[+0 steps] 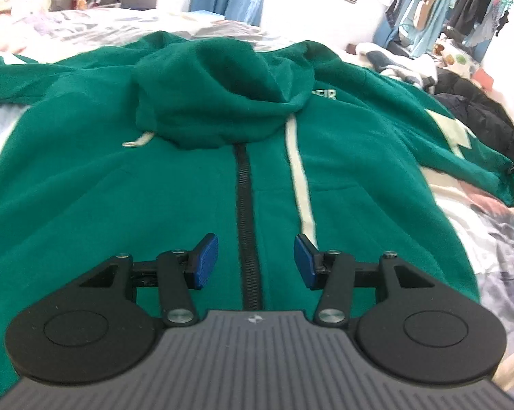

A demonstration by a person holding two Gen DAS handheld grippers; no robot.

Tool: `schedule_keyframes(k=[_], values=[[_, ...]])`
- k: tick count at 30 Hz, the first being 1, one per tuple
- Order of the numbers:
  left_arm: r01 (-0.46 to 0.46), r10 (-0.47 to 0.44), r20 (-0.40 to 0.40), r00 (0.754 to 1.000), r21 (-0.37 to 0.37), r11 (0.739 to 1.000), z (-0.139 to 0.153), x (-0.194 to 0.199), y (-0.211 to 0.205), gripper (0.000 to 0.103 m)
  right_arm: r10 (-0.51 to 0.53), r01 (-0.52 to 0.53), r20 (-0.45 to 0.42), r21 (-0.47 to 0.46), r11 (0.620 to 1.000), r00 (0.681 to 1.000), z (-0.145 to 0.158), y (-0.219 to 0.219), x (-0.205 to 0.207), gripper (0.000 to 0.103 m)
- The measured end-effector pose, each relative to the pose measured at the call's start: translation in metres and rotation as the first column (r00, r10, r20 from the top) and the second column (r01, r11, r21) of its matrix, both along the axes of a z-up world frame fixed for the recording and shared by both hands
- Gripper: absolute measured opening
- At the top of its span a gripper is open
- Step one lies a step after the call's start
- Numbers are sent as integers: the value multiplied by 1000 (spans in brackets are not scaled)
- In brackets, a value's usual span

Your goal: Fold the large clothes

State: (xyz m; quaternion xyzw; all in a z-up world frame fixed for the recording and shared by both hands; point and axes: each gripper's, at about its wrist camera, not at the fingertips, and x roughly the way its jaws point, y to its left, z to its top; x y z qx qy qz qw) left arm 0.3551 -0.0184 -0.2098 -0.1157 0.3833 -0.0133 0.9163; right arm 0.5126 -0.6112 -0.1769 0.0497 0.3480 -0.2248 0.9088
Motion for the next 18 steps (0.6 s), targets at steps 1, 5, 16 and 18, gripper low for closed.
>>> schedule_keyframes(k=[1,5,16,18], values=[[3,-2,8,1000,-20,1000,2,-2,3,55,-2,2,5,6,1000,1000,6,2,-6,56],[2,0,46,999,-42,999,9,-11,13,55,32,-33,34,40,999,999,31,22,-36,69],[-65,84,126,988,-145,987,44,-52,62,56,210,-243,189,168,955,959,114,149,-137,69],[-76,98,156,983,-140,987,54,-63,69,56,250,-284,200,164,944,947,128,175,-153,69]])
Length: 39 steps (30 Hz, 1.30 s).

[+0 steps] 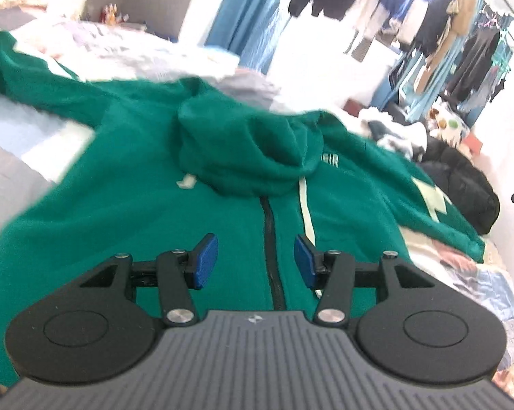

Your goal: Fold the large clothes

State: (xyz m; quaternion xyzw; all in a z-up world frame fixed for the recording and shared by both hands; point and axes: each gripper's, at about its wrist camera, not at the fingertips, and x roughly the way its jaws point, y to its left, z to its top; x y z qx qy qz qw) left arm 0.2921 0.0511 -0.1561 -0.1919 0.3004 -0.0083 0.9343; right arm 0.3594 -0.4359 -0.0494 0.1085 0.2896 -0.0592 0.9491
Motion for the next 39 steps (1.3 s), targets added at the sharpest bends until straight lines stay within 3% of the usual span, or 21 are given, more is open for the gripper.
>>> schedule_keyframes(k=[6,10,14,17,22,26,28,29,33,36,39], values=[[-40,39,77,996,11,999,23,-33,21,56,123,-123,45,-1,992,991,33,70,-57,69],[-73,73,100,992,-7,997,32,-51,40,56,167,-170,59,43,985,984,34,107,-90,69],[-139,139,87,986,-5,990,35,-68,68,56,227,-232,49,171,957,973,9,131,-109,69],[-228,229,51,972,-20,973,31,-80,99,56,218,-204,-25,260,944,976,-24,142,-108,69],[-328,326,-28,945,-88,941,16,-88,148,62,183,-104,-220,328,939,958,-81,149,-97,69],[-371,363,-89,928,-110,922,1,-83,168,63,122,-12,-311,336,942,943,-112,143,-98,69],[-377,364,-115,924,-116,919,-5,-80,172,64,115,10,-353,334,943,928,-123,138,-93,74],[-378,365,-121,923,-100,921,-7,-76,169,67,119,15,-372,337,941,921,-127,137,-91,82],[-375,356,-184,916,-77,924,-20,-61,163,69,143,12,-382,375,927,913,-135,137,-91,83],[-397,381,-220,898,-36,917,-30,-53,160,72,149,19,-386,398,917,910,-141,138,-89,85],[-413,386,-270,882,-49,909,-41,-47,163,73,159,23,-401,412,911,902,-149,138,-87,85]])
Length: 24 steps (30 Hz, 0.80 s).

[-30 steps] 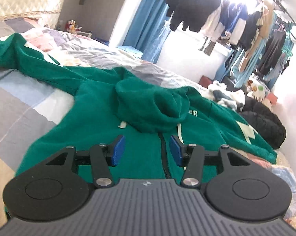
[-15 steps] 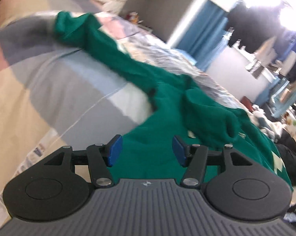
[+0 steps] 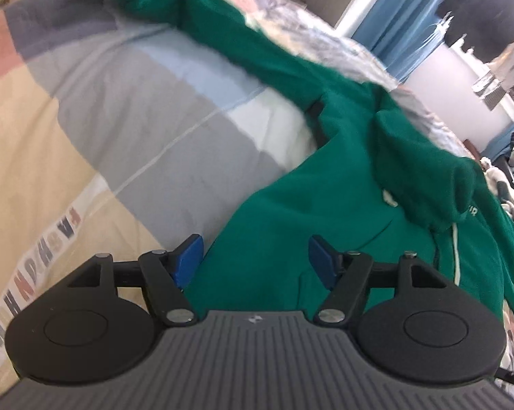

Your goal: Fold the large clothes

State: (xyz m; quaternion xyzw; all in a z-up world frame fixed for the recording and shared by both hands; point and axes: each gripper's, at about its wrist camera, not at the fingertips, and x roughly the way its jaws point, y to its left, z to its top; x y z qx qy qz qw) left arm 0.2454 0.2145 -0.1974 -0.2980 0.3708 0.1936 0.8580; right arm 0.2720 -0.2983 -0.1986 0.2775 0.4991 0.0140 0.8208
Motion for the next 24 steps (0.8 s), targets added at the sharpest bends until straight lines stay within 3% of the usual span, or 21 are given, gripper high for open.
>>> schedule_keyframes(k=[3,8,13,15,16,18,19,20,21,24], values=[[-19,19,-36,999,3,1000,-7,4,0,73,-1,1,-2,-30,1000,1000,-4,-1,2,83],[-30,26,-69,997,-56,998,-16,8,4,73,30,-31,-12,-136,990,999,-7,8,2,83],[-1,-4,-86,996,-59,998,-18,11,-2,72,72,-76,-38,-127,989,997,-15,11,5,85],[12,-16,-101,995,-41,999,-19,13,-5,63,112,-116,-34,-156,981,993,-14,19,4,84],[17,-20,-108,994,-32,999,-19,13,-7,59,130,-134,-32,-187,973,991,-14,24,3,80],[43,-47,-115,992,-40,998,-19,12,-10,40,173,-174,-28,-249,953,985,-11,35,1,64],[58,-62,-112,992,-41,997,-17,11,-11,35,194,-193,-23,-269,944,981,-8,39,-1,57],[70,-74,-103,992,-46,996,-15,9,-10,22,216,-212,-17,-286,935,976,-5,43,-2,41],[79,-85,-92,992,-61,995,-12,6,-8,16,233,-226,-12,-299,927,972,-1,46,-4,30],[81,-84,-7,996,-167,983,-1,-8,8,11,264,-247,18,-296,923,964,16,43,-9,21]])
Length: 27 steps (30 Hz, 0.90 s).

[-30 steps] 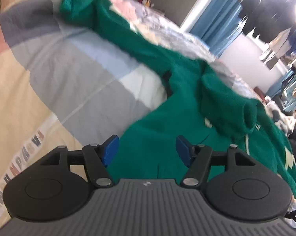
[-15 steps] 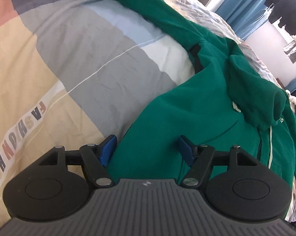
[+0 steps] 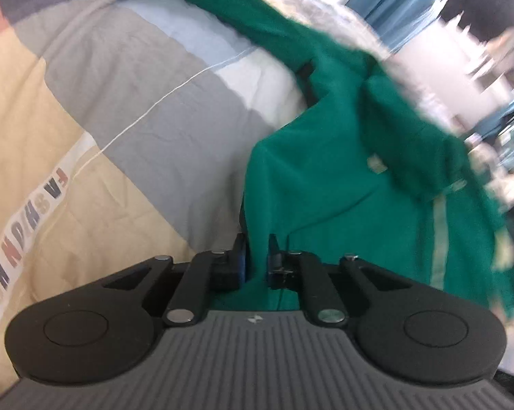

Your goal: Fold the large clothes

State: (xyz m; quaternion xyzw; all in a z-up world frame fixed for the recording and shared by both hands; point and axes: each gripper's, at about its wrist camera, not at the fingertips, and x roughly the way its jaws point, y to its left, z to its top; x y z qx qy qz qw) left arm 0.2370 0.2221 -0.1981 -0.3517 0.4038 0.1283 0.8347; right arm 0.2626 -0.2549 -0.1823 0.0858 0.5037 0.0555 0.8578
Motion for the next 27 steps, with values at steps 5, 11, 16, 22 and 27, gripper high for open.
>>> schedule_keyframes(k=[5,11,16,22,27], values=[[27,-8,108,994,-170,985,25,-19,16,9,23,-30,73,106,994,997,54,-21,-12,18],[13,27,128,991,-297,955,42,-31,38,8,94,-101,132,47,994,987,100,-16,-28,17],[-65,58,-36,998,-271,960,18,-30,53,8,157,-157,16,-19,987,987,75,-5,-32,11],[-87,49,-203,978,-183,979,6,-13,49,9,179,-184,-91,-47,982,980,40,6,-30,11],[-46,29,-218,975,-75,996,22,-10,36,15,215,-229,-125,-108,967,969,34,18,-29,11]])
